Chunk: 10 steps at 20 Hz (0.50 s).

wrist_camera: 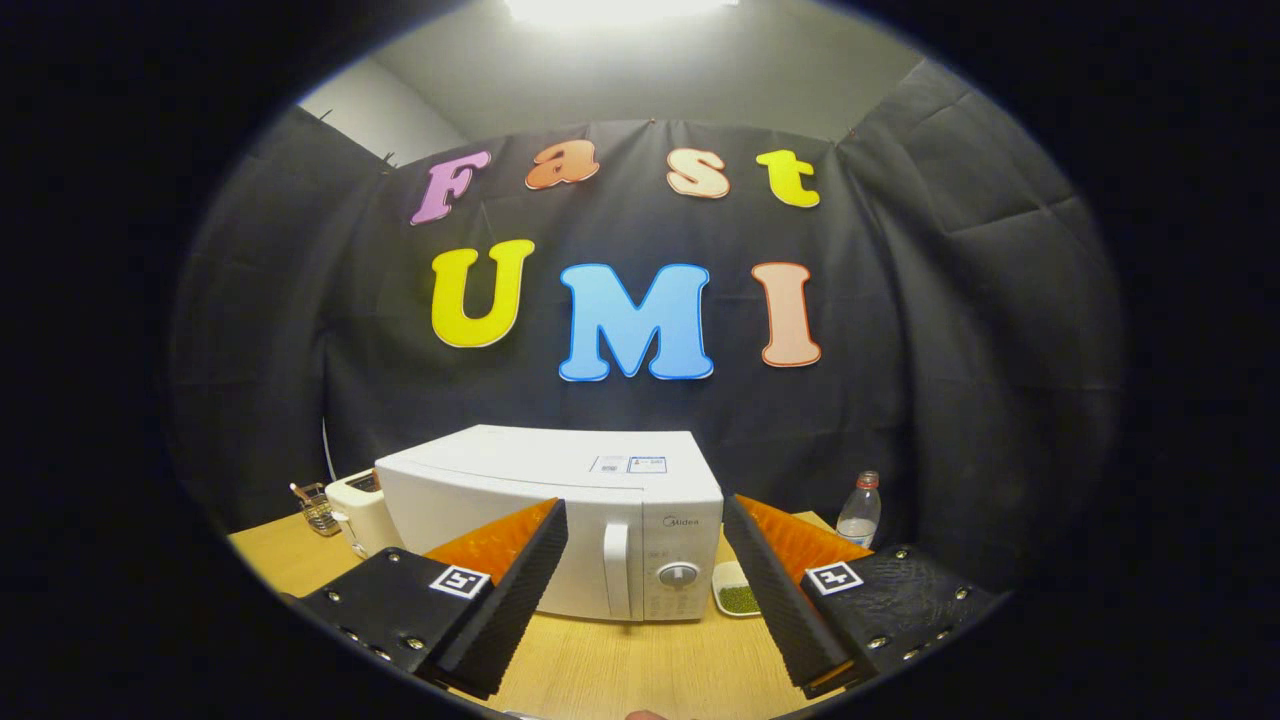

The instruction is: Open the microwave, put the food inside, and close the microwave door.

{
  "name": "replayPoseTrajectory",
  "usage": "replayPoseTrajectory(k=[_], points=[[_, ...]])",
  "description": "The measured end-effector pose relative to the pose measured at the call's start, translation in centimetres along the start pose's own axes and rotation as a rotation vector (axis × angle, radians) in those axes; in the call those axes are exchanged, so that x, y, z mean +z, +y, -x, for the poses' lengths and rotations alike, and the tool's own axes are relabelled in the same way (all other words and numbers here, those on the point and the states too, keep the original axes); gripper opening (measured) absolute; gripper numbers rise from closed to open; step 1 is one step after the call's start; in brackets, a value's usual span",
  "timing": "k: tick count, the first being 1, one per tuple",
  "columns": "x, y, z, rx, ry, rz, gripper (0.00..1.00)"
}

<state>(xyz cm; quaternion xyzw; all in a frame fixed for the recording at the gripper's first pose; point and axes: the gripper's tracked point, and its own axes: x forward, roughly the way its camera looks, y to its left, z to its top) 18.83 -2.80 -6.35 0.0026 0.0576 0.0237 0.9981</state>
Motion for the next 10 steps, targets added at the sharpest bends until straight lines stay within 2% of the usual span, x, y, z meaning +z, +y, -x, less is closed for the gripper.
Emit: replayPoseTrajectory(k=[10], points=[[-8.5, 2.4, -8.8, 0.039, 0.187, -0.032, 0.99]])
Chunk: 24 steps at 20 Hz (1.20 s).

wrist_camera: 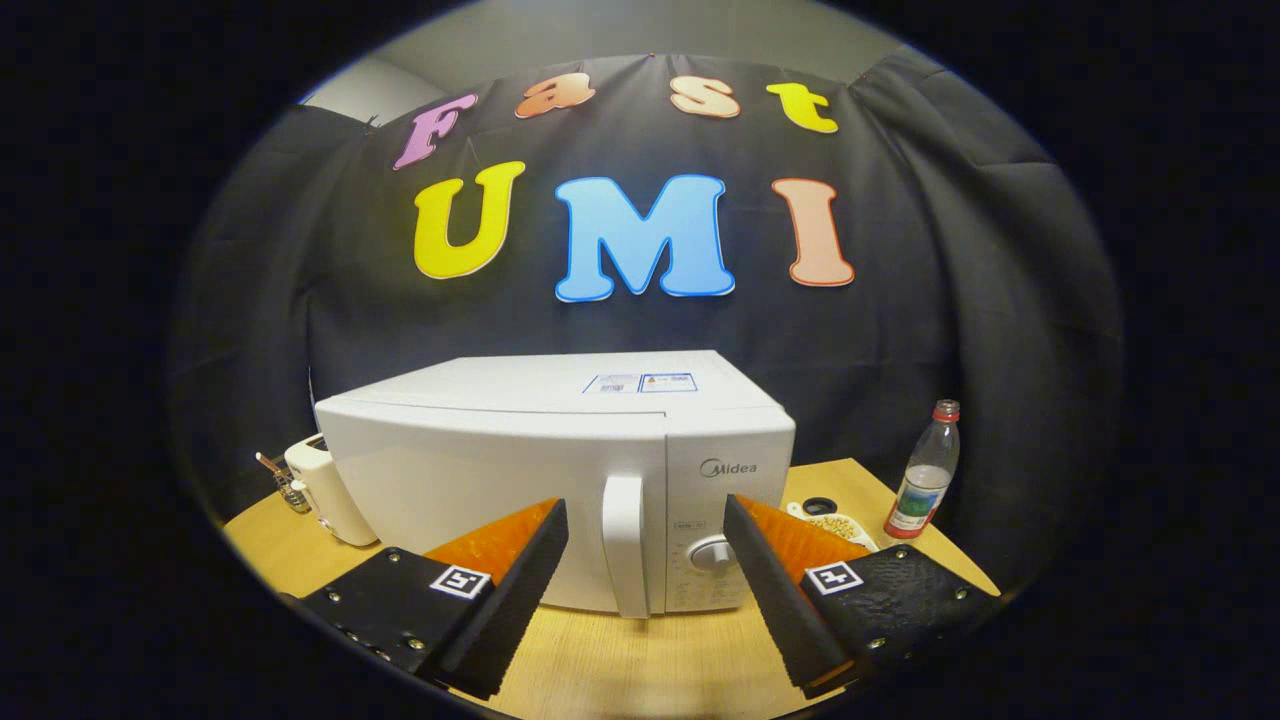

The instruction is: Open the microwave, put the food inside, and close the microwave door.

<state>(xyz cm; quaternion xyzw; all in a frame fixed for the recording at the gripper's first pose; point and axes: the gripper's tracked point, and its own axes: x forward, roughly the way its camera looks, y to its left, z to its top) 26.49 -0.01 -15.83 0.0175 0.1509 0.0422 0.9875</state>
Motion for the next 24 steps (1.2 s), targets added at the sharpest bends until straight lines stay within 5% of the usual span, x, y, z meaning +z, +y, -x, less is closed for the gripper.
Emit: replayPoseTrajectory(k=[4, 7, 8, 11, 12, 13, 15, 24], points=[[-2.0, 0.9, -2.2, 0.013, 0.063, 0.013, 0.78], [-2.7, 0.4, -3.0, -0.024, 0.09, 0.019, 0.71], [-2.6, 0.5, -2.9, -0.034, 0.087, 0.014, 0.48], [-3.6, 0.9, -3.5, -0.064, 0.118, -0.004, 0.41], [-3.7, 0.9, -3.3, -0.066, 0.136, -0.001, 0.28], [-3.5, 0.7, -2.9, -0.074, 0.129, -0.002, 0.28], [-3.6, 0.8, -2.9, -0.055, 0.145, -0.001, 0.12], [-5.1, 2.4, 2.9, -0.097, 0.163, 0.04, 0.12]])
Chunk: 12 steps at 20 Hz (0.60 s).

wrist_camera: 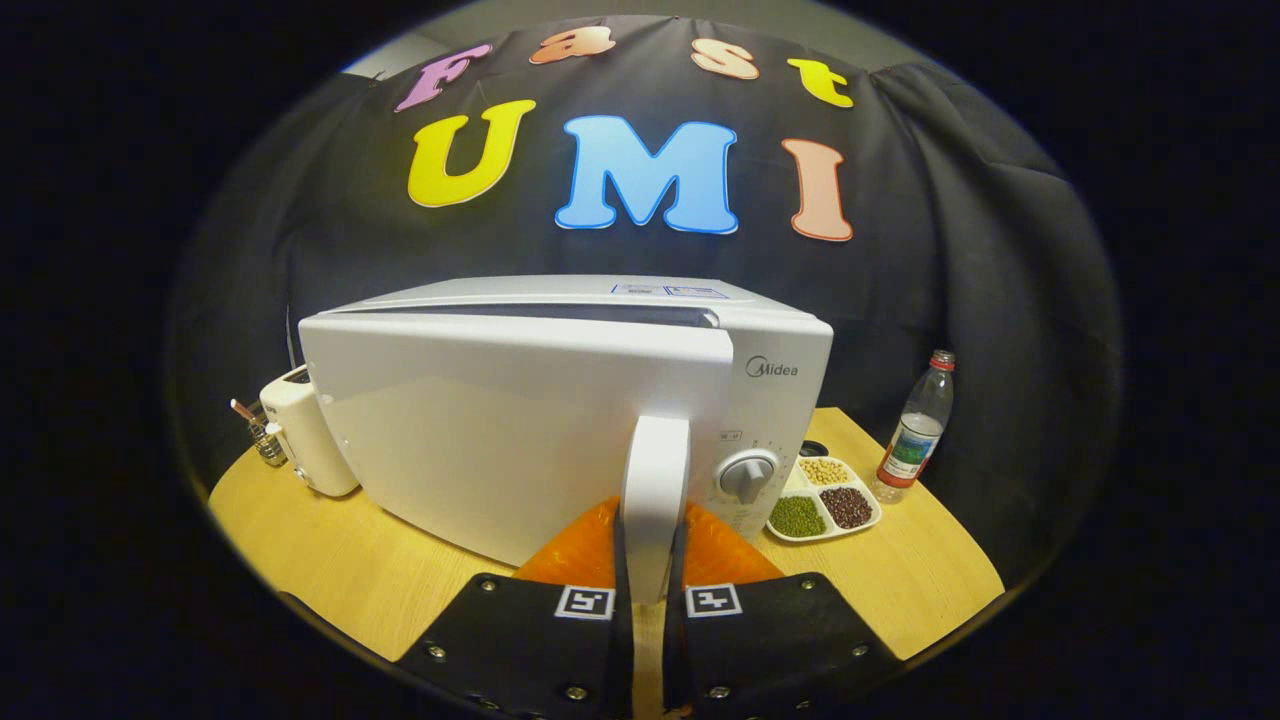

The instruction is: Open the microwave, put the food inside, and close the microwave door.

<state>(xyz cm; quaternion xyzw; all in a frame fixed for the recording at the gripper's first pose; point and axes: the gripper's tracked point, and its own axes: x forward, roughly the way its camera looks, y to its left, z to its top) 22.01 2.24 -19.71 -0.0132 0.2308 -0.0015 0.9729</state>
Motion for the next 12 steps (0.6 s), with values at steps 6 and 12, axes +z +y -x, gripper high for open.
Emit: replayPoseTrajectory(k=[6, 12], points=[[-2.2, 2.8, 5.7, 0.048, 0.023, 0.025, 0.18], [-4.1, 6.3, 10.4, 0.068, 0.045, 0.082, 0.23]])
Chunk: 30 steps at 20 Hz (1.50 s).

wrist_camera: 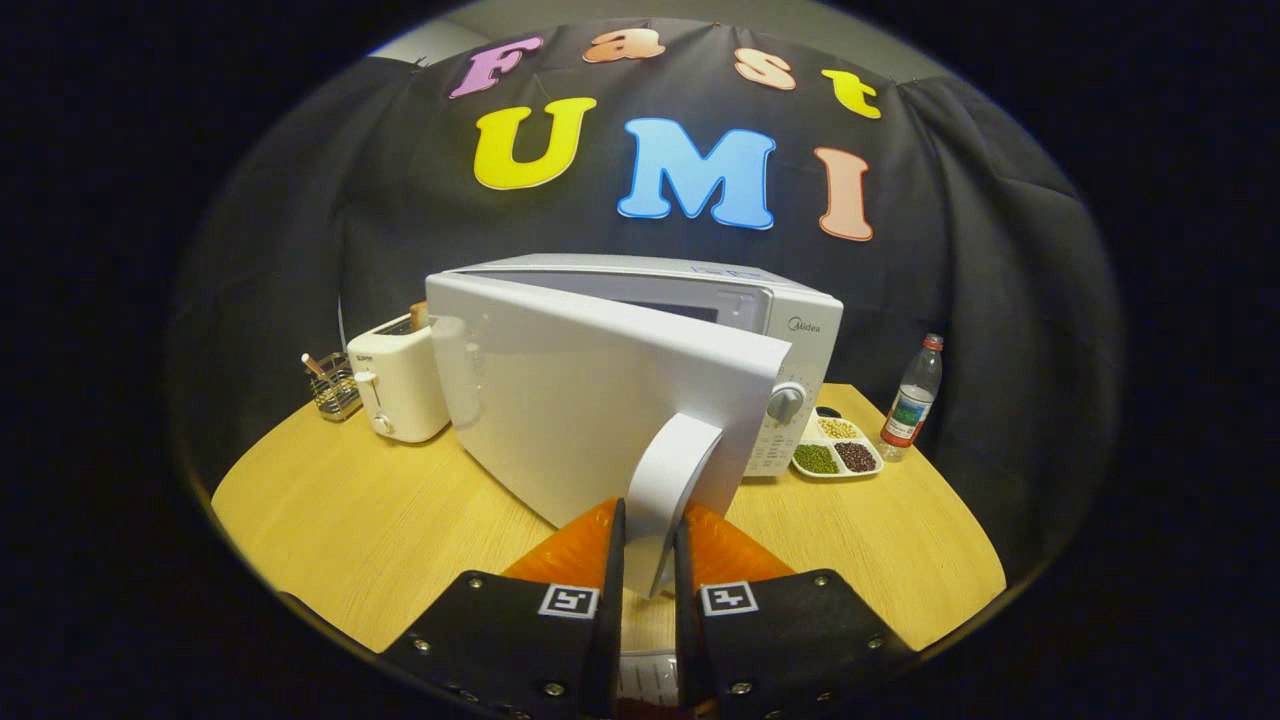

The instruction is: Open the microwave, put the food inside, and close the microwave door.

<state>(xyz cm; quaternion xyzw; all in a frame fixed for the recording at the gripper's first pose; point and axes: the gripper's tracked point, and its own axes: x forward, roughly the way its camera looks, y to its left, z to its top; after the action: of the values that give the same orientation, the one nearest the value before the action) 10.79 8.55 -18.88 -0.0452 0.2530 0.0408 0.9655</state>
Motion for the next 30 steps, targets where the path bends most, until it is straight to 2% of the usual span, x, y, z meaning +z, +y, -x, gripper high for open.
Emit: replayPoseTrajectory(k=[9, 19, 21, 27, 29, 30], points=[[-1.8, 6.6, 4.6, 0.0, -0.021, 0.017, 0.23], [-4.1, 14.4, 7.9, 0.124, -0.001, 0.054, 0.23], [-4.5, 16.0, 8.8, 0.17, -0.003, 0.066, 0.23], [-5.7, 20.1, 13.0, 0.429, 0.0, 0.115, 0.24], [-5.0, 20.0, 14.7, 0.485, -0.031, 0.1, 0.25], [-4.6, 19.7, 15.2, 0.497, -0.047, 0.092, 0.34]])
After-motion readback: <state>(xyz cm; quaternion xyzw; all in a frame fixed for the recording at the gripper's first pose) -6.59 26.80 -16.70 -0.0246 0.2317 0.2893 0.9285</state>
